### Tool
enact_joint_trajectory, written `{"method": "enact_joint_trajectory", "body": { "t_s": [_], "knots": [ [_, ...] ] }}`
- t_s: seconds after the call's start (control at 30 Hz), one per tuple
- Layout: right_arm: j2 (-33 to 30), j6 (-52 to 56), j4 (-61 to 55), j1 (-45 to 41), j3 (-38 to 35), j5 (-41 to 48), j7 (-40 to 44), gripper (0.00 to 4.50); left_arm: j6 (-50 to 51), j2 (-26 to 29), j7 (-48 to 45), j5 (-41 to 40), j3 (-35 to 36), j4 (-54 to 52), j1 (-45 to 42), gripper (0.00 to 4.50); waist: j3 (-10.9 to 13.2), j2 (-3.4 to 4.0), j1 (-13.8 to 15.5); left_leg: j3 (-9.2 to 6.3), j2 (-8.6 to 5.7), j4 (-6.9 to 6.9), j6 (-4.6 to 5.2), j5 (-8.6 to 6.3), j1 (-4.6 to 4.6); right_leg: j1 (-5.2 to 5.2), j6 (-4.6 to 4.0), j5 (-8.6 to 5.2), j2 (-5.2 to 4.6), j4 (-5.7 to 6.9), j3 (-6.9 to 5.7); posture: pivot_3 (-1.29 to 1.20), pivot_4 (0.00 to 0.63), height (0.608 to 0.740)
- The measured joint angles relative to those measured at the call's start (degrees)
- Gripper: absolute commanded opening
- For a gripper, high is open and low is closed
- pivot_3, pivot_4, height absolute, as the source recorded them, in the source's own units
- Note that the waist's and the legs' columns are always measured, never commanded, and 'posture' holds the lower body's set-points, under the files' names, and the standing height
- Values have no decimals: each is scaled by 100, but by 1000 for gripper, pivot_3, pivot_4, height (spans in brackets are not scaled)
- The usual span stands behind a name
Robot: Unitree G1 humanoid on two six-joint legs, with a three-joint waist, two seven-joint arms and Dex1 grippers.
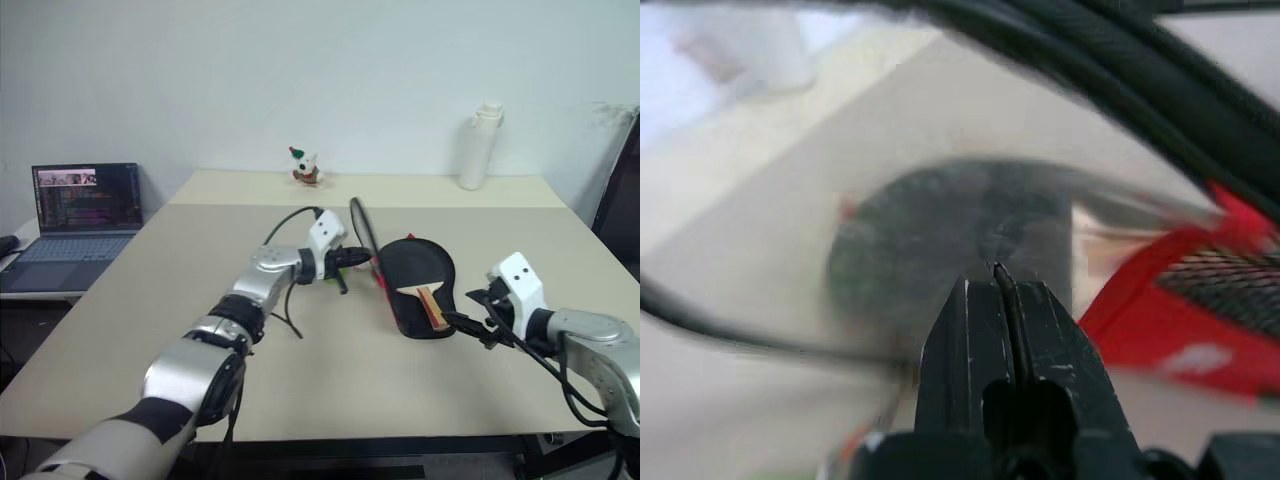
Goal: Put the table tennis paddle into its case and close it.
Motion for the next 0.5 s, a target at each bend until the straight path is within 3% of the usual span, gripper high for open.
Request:
{"method": "enact_joint_trajectory", "body": {
  "t_s": [0.17,0.5],
  "knots": [
    [-114,0,114,55,-245,-12,-65,3705,-16,-521,724,152,62,440,-516,77,3,-5,-30,7,2,-2,0,0,5,0,1,0,3,0,5,0,150,740],
    [132,0,375,-261,-59,-68,-376,3705,-107,-423,865,288,131,590,-425,77,3,-4,-92,17,4,-3,0,0,9,-3,1,0,5,6,11,0,150,740]
  ]
}}
